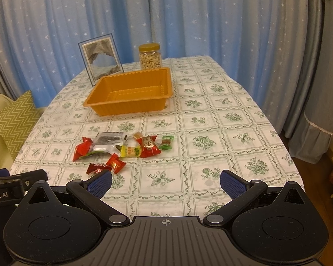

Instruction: Organize snacks

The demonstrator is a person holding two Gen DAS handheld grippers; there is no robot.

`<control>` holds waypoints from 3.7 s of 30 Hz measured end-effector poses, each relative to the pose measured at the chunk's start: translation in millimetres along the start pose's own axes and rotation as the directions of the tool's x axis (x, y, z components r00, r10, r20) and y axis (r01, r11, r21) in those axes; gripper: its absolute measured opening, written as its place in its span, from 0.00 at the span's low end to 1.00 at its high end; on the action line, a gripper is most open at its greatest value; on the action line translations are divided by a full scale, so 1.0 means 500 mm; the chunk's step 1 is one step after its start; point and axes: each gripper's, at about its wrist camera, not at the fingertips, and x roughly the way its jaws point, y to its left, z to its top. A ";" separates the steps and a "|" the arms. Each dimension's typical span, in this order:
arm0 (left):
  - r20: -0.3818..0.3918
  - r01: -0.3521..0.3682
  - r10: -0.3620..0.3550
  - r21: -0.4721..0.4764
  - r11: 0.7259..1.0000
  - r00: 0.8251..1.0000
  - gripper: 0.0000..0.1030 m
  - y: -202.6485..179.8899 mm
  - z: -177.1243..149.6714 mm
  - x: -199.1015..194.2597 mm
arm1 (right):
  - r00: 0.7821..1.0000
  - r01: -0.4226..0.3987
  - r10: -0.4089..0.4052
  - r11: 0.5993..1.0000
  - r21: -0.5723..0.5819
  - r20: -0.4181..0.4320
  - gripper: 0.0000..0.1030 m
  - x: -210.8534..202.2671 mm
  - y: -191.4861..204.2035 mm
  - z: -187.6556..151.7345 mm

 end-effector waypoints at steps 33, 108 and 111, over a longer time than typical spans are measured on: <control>-0.164 0.128 -0.114 0.081 0.988 0.980 0.52 -0.011 0.004 0.344 | 0.995 -0.054 0.057 0.998 0.034 -0.085 0.79 0.278 -0.031 -0.007; 0.088 0.099 -0.107 0.089 0.991 0.990 0.29 0.034 0.303 0.368 | 0.977 -0.156 0.168 0.983 -0.100 0.131 0.22 0.411 0.049 0.275; 0.094 0.109 -0.116 0.076 0.991 0.989 0.29 0.038 0.333 0.411 | 0.979 -0.154 0.161 0.986 -0.064 0.122 0.22 0.454 0.044 0.306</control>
